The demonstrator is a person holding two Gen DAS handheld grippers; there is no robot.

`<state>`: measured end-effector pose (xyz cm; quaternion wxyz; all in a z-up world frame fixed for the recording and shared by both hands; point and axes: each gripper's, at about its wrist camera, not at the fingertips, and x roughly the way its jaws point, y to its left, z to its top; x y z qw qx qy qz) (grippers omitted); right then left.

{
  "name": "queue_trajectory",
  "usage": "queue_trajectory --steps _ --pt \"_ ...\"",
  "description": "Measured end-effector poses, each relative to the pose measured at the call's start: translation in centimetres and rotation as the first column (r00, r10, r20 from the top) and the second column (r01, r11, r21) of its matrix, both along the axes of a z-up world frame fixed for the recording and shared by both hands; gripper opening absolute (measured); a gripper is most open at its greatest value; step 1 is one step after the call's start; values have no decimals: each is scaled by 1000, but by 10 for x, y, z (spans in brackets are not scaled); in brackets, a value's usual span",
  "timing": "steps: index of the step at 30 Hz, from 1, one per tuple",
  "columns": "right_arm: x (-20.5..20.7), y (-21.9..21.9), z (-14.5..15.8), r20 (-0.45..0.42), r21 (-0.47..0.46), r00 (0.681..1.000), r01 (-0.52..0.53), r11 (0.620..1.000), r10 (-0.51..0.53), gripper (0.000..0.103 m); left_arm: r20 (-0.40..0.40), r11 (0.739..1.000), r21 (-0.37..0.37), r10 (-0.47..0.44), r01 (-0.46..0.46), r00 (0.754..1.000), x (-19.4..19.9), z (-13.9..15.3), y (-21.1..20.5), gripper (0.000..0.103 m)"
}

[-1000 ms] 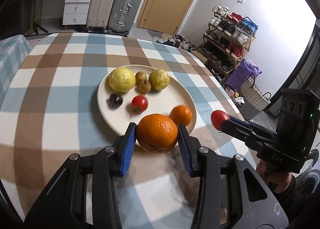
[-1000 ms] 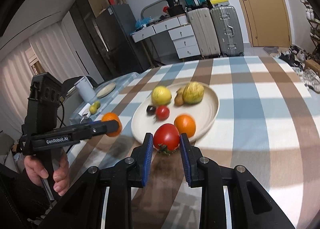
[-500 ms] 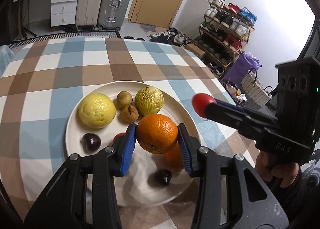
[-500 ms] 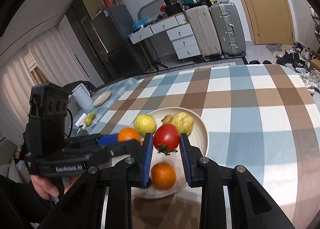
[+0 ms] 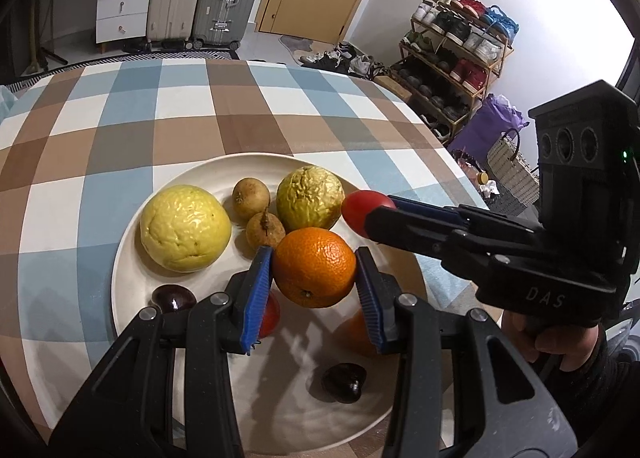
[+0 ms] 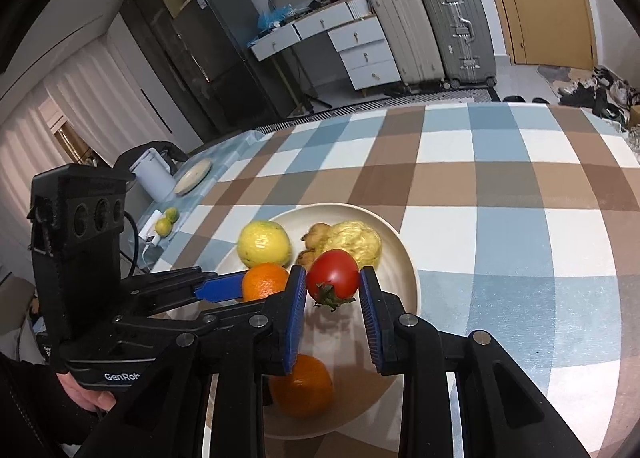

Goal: Organize fruits

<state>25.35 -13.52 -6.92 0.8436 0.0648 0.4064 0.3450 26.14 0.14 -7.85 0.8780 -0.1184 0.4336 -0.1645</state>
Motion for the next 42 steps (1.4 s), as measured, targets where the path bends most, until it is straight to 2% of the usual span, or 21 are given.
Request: queue_trajectory --steps 10,13,15,21,24,28,30,33,35,39,41,42 --pt "1 5 -4 -21 -2 1000 -7 1000 7 28 9 1000 -7 3 -3 1000 -1 0 2 39" --pt "-1 4 -3 -19 4 1000 0 1000 0 29 23 1000 2 6 -6 1000 -3 6 2 39" --pt "-2 2 -1 -14 12 1000 6 1000 -6 34 35 1000 6 7 -7 999 -7 12 2 39" --pt "-12 -7 14 7 37 1000 29 999 -29 37 65 999 23 30 -31 997 -22 31 5 40" --pt "-23 -14 25 27 51 999 44 998 -45 48 88 997 45 51 -55 995 -36 44 7 49" --pt "-42 -22 44 70 66 995 62 996 -67 53 128 994 54 86 -94 988 -58 63 10 61" --pt "-52 -26 52 92 78 992 73 994 -80 64 143 992 58 102 -111 984 -68 72 11 65" --pt "-69 -34 67 137 106 985 90 990 -105 73 178 988 59 128 -141 976 -87 88 12 76" --pt "-82 -38 78 172 121 979 94 988 -114 75 216 983 72 150 -168 965 -101 100 12 82" --pt "-105 -43 95 228 141 965 99 985 -130 88 287 963 111 205 -245 936 -126 121 14 87" --pt "-118 -45 103 256 148 958 96 984 -132 90 314 958 111 219 -265 924 -138 131 15 101" --pt "-123 -45 106 266 150 955 95 984 -132 92 334 954 108 229 -278 914 -146 136 16 102"
